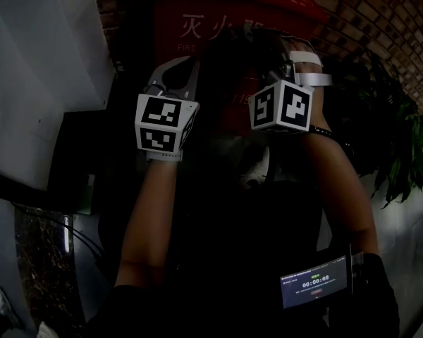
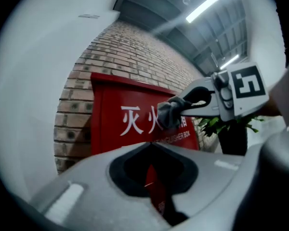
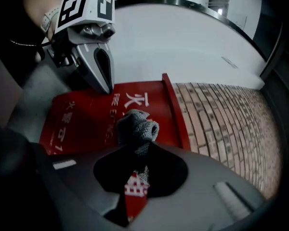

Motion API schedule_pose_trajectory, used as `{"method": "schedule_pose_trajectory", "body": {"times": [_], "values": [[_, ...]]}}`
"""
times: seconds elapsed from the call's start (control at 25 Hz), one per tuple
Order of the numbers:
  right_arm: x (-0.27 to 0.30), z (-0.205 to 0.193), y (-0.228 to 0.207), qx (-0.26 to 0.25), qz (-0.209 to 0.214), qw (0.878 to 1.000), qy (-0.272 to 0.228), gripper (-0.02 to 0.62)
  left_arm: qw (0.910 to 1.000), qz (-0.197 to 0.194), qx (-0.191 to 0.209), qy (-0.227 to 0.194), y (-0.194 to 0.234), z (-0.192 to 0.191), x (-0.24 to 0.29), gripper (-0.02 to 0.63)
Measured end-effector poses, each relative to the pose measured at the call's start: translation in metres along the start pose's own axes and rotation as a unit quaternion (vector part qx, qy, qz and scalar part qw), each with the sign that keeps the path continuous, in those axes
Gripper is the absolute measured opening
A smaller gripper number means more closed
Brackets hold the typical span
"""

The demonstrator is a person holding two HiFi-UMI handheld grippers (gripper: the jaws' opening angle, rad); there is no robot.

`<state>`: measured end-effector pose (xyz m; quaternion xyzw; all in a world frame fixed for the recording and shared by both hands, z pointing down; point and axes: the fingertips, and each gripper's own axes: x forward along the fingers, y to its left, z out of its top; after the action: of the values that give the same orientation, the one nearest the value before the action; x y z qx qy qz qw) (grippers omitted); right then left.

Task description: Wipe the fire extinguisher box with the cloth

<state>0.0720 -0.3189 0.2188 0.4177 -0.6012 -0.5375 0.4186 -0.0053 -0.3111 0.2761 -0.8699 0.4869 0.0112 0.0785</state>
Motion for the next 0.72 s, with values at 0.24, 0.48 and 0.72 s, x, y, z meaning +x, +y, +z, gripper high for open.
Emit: {"method": "schedule_pose_trajectory", "body": {"times": [0.24, 0.48, 0.72], "values": [[0.031, 0.085, 0.044, 0.005, 0.035, 0.997, -0.061, 0.037, 0.9981, 0.06, 0.006, 0.013, 0.051, -0.018, -0.03, 0.003], [0.058, 0.127, 0.069, 0.002, 0.056, 0.995, -0.082, 0.037, 0.9951, 0.082, -0.055, -0.002, 0.089, -0.019, -0.048, 0.003], [0.066, 0.123, 0.075, 0.003, 0.051, 0.996, -0.08, 0.037, 0.9967, 0.062, -0.051, 0.009, 0.077, -0.031, -0.029, 0.003]]}}
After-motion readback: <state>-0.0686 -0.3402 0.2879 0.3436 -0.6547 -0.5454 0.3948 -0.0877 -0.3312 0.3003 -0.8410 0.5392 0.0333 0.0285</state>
